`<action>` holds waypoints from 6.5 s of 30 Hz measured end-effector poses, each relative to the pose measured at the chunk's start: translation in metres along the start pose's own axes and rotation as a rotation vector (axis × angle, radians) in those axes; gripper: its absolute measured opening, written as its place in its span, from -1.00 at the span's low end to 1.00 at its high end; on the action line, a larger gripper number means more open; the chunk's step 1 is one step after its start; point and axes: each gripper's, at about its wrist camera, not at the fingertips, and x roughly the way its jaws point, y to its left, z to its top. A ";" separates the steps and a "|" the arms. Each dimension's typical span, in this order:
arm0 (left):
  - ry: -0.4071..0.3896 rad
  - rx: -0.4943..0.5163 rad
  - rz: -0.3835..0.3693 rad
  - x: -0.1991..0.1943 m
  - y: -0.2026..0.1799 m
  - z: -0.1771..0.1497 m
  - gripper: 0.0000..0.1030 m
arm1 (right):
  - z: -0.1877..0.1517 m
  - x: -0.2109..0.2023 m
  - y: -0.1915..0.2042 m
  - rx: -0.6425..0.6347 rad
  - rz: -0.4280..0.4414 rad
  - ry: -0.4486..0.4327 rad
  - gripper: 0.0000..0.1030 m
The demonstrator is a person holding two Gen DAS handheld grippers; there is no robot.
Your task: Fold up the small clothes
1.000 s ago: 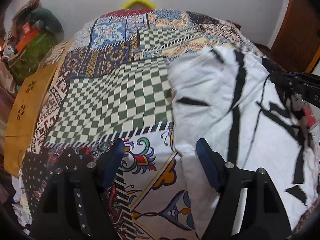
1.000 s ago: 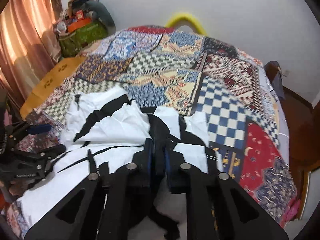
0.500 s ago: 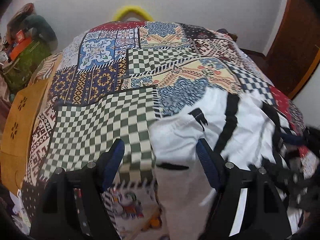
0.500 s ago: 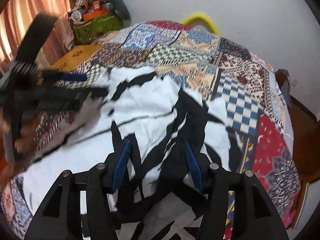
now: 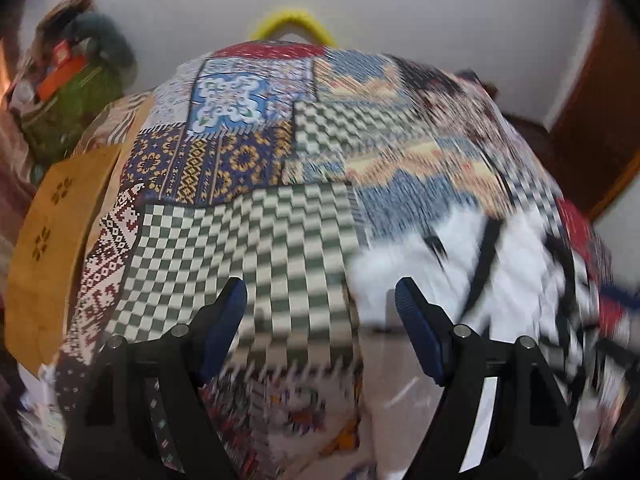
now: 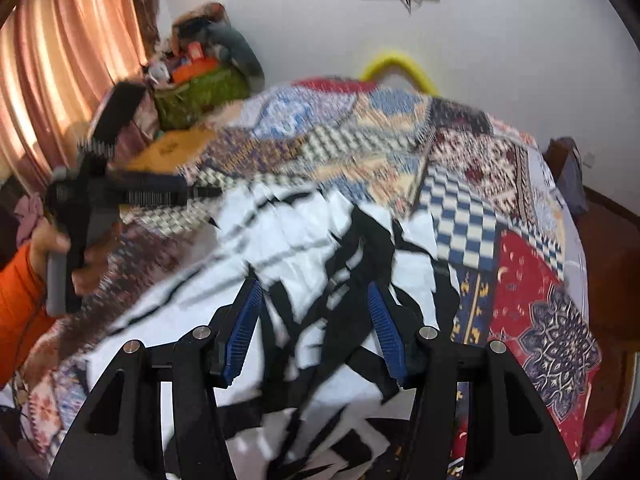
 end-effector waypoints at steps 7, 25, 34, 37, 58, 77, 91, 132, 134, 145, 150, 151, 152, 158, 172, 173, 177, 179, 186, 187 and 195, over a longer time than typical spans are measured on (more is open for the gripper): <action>0.049 0.126 -0.120 -0.029 -0.033 -0.049 0.56 | -0.005 0.012 0.022 -0.033 0.043 0.031 0.00; 0.111 0.236 -0.054 -0.053 -0.049 -0.137 0.66 | -0.074 0.010 0.037 -0.066 0.009 0.249 0.00; 0.091 0.161 -0.034 -0.082 -0.034 -0.148 0.70 | -0.071 -0.023 0.035 -0.018 -0.013 0.167 0.00; 0.064 0.126 -0.036 -0.093 -0.028 -0.139 0.70 | -0.065 -0.039 0.027 0.018 -0.025 0.114 0.00; 0.195 -0.137 -0.203 0.000 -0.008 -0.074 0.71 | -0.050 0.011 -0.055 0.321 -0.017 0.118 0.47; 0.166 -0.126 -0.382 0.012 -0.030 -0.063 -0.72 | -0.036 0.034 -0.045 0.246 0.060 0.148 -0.62; -0.065 -0.016 -0.257 -0.097 -0.022 -0.060 -0.83 | -0.001 -0.024 0.006 0.165 0.067 -0.020 -0.82; 0.117 -0.217 -0.018 -0.041 0.176 -0.148 -0.14 | 0.016 0.138 0.147 0.050 0.165 0.283 -0.58; 0.114 -0.221 -0.010 -0.048 0.180 -0.155 -0.09 | 0.012 0.133 0.148 0.042 0.160 0.290 -0.35; 0.158 -0.203 0.034 -0.076 0.175 -0.213 -0.02 | -0.022 0.100 0.161 -0.044 0.118 0.296 -0.13; 0.167 -0.202 0.033 -0.091 0.170 -0.236 0.02 | -0.032 0.077 0.166 -0.064 0.099 0.264 -0.12; 0.169 -0.211 0.029 -0.094 0.169 -0.241 0.03 | -0.033 0.074 0.166 -0.067 0.096 0.259 -0.12; 0.168 -0.223 0.026 -0.097 0.169 -0.247 0.04 | -0.035 0.069 0.167 -0.071 0.090 0.253 -0.12; 0.139 -0.231 0.059 -0.124 0.162 -0.256 0.03 | -0.036 0.045 0.167 -0.054 0.083 0.201 -0.12; -0.396 -0.158 0.072 -0.319 0.108 -0.202 0.03 | 0.005 -0.088 0.216 -0.129 0.119 -0.201 -0.12; -0.440 -0.148 0.069 -0.333 0.102 -0.203 0.03 | 0.005 -0.096 0.219 -0.132 0.123 -0.226 -0.12; -0.561 -0.117 0.097 -0.373 0.081 -0.215 0.03 | 0.001 -0.128 0.234 -0.135 0.138 -0.324 -0.12; -0.605 -0.100 0.102 -0.387 0.071 -0.223 0.03 | -0.004 -0.142 0.243 -0.141 0.134 -0.372 -0.12; -0.661 -0.131 0.130 -0.400 0.061 -0.244 0.17 | -0.021 -0.158 0.257 -0.134 0.082 -0.445 -0.10; -0.660 -0.140 0.120 -0.399 0.063 -0.246 0.26 | -0.023 -0.157 0.258 -0.132 0.071 -0.441 0.05; -0.656 -0.185 0.123 -0.396 0.074 -0.261 0.87 | -0.031 -0.150 0.260 -0.103 -0.001 -0.436 0.83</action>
